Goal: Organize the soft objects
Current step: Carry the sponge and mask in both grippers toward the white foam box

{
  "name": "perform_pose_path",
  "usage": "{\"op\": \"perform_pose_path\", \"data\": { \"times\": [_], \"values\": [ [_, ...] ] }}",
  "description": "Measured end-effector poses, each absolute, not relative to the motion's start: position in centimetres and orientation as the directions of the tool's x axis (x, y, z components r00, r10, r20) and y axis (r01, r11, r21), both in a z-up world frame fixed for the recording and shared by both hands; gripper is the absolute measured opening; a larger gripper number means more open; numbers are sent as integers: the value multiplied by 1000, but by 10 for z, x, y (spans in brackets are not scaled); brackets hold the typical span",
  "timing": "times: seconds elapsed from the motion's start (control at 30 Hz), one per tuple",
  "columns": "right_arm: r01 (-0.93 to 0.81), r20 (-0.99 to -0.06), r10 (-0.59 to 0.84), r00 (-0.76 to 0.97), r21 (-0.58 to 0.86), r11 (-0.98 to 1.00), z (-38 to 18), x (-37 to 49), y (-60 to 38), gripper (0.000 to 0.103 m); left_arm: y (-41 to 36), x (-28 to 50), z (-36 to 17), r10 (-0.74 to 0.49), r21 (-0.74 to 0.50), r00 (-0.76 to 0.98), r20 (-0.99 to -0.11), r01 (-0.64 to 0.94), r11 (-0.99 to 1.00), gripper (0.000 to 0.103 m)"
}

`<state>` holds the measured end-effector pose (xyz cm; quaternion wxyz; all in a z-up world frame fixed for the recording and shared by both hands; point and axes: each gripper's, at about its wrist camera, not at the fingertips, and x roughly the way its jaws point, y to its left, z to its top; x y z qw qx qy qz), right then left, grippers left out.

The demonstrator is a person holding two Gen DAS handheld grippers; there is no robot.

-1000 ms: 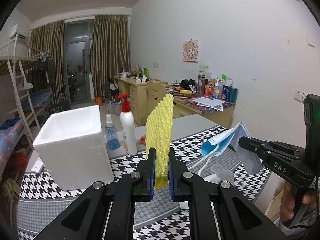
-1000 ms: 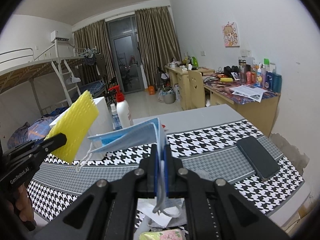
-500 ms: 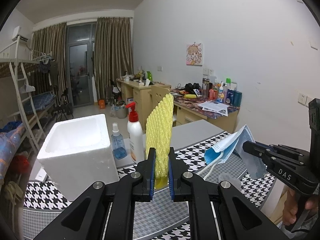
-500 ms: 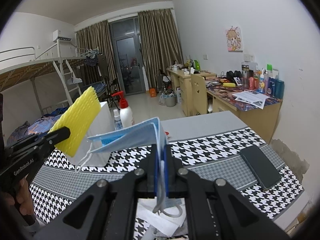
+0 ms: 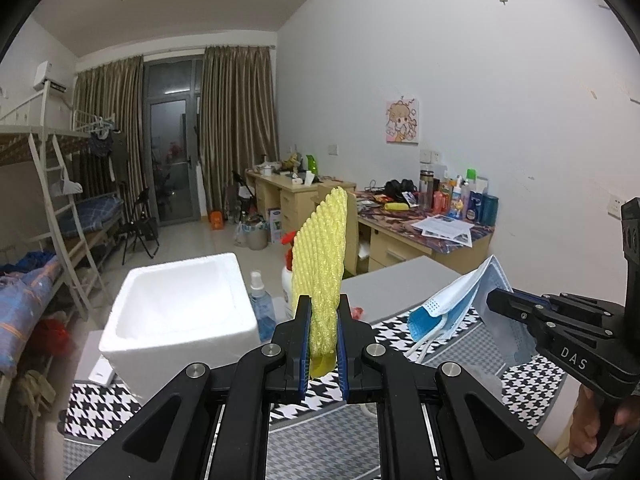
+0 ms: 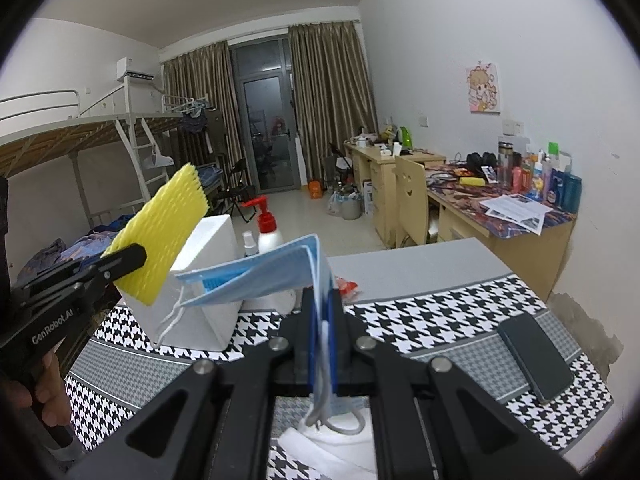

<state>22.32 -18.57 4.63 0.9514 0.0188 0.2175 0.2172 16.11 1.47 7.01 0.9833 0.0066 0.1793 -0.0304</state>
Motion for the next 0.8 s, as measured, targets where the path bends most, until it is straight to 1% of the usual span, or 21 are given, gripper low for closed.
{"op": "perform_pose_path", "data": {
  "times": [0.5, 0.8],
  "values": [
    [-456, -386, 460, 800, 108, 884, 64, 238, -153, 7, 46, 174, 80, 34, 6, 943, -331, -34, 999, 12],
    [-489, -392, 484, 782, 95, 867, 73, 249, -130, 7, 63, 178, 84, 86, 11, 944, -317, -87, 996, 12]
  ]
}}
